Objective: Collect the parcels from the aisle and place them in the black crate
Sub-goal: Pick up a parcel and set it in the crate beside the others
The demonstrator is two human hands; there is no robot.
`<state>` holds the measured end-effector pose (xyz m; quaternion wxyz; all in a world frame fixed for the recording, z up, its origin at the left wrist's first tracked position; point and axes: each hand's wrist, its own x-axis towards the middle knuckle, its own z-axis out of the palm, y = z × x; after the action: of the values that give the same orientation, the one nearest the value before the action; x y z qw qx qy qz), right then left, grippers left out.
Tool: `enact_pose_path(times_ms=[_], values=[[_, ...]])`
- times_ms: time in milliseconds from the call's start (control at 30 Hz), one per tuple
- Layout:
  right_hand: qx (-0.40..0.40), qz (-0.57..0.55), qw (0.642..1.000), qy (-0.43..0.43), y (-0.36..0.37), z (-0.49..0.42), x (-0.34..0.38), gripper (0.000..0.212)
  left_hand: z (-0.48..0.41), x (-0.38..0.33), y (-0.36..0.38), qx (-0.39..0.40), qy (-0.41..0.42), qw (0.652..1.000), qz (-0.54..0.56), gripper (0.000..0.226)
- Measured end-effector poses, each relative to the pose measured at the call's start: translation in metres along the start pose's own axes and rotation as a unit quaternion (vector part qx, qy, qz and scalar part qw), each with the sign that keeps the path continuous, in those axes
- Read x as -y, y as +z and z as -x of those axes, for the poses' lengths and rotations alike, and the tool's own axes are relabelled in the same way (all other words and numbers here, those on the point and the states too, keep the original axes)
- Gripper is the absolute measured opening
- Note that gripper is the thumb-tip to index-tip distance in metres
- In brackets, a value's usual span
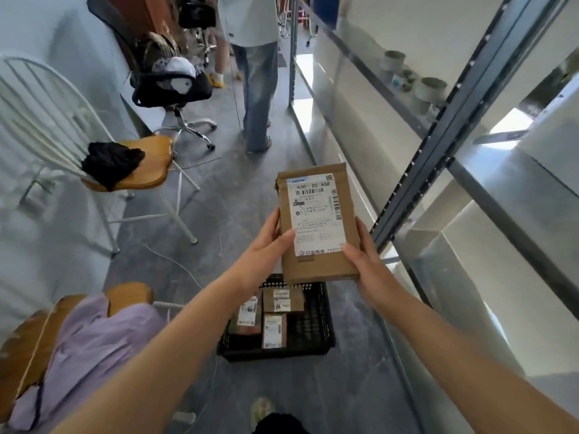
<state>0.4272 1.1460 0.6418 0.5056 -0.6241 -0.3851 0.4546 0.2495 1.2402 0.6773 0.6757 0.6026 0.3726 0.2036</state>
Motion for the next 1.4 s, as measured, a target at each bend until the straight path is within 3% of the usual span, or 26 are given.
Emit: enact_pose_path(times_ms=[100,200,267,400,633,800,933,1100,1233,1400], values=[[0.015,-0.01,0.999,0.038,-0.004,-0.045,-0.026,0.055,-0.048,0.029,-0.012,-0.027,-0.032,0.999,-0.001,0.063],[0.042,0.015,0.996,0.076,-0.024,-0.086,-0.069,0.047,-0.096,0.082,-0.026,-0.068,-0.055,0.996,-0.012,0.084],[0.068,0.051,0.992,0.096,-0.039,-0.112,-0.112,0.046,-0.124,0.13,-0.035,-0.089,-0.062,0.994,-0.029,0.097],[0.125,0.091,0.974,0.166,-0.055,-0.169,-0.228,0.04,-0.175,0.249,-0.047,-0.093,-0.087,0.989,-0.069,0.099],[0.265,0.208,0.911,0.236,-0.048,-0.263,-0.429,0.032,-0.246,0.494,-0.041,-0.005,-0.209,0.978,-0.023,0.076],[0.377,0.287,0.848,0.237,-0.036,-0.306,-0.526,0.033,-0.277,0.611,-0.034,0.037,-0.284,0.957,0.047,0.064],[0.408,0.331,0.822,0.219,-0.017,-0.309,-0.553,0.042,-0.266,0.648,-0.026,0.053,-0.354,0.93,0.078,0.054],[0.451,0.421,0.762,0.198,0.003,-0.291,-0.584,0.042,-0.247,0.666,-0.001,0.038,-0.394,0.916,0.066,0.055],[0.435,0.454,0.752,0.195,0.009,-0.29,-0.597,0.047,-0.262,0.667,-0.003,0.057,-0.39,0.918,0.045,0.045],[0.45,0.471,0.736,0.185,0.004,-0.281,-0.598,0.075,-0.26,0.663,0.002,0.03,-0.367,0.929,0.017,0.053]])
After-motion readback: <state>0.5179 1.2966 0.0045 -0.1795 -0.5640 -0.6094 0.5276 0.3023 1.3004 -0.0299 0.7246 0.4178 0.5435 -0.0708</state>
